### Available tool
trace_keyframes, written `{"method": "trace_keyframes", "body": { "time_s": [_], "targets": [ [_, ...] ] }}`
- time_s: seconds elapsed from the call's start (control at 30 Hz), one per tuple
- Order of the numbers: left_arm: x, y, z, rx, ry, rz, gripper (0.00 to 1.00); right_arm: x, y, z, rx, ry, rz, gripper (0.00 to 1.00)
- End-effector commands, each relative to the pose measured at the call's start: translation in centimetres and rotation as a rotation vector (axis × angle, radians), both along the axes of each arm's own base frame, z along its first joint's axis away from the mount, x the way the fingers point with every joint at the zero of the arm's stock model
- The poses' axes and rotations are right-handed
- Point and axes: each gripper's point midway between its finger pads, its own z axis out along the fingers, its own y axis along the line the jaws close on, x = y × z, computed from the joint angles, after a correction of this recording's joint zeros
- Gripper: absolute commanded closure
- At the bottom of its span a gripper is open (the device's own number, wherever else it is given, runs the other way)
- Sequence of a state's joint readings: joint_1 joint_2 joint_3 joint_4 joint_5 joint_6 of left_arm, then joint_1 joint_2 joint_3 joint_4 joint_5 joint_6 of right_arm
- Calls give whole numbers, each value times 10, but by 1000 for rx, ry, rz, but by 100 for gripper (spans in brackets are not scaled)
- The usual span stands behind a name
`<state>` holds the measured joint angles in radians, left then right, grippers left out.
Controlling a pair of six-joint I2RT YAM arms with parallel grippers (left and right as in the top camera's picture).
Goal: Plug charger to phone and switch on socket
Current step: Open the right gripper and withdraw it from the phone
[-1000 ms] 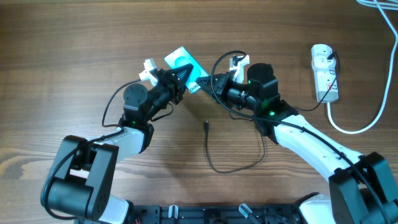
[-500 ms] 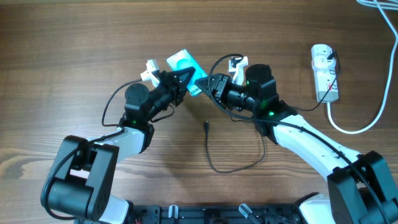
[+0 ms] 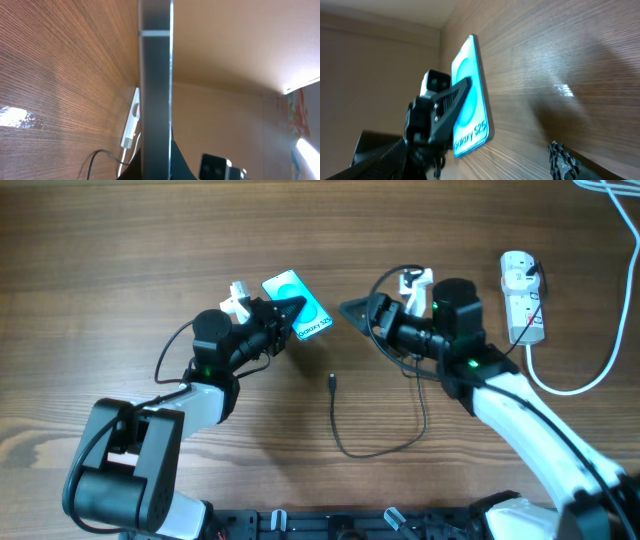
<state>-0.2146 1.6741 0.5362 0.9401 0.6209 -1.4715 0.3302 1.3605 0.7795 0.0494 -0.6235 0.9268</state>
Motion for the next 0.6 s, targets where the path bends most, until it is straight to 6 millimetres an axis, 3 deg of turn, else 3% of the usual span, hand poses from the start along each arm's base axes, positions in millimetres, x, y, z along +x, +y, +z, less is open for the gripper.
{"method": "trace_keyframes", "body": {
  "time_s": [0.0,0.27,0.57],
  "targets": [
    [-2,-5,18,-6,-63,-55,96,-6,-17,13,-120,-125,-22,8],
    [7,-19,27,-27,-29,-152,96,-28,-49,6,-309,-130,-68,8],
    [29,-35,38,-50,22,-240,96,-44,-72,-25,-460,-26,-89,8]
  ]
}}
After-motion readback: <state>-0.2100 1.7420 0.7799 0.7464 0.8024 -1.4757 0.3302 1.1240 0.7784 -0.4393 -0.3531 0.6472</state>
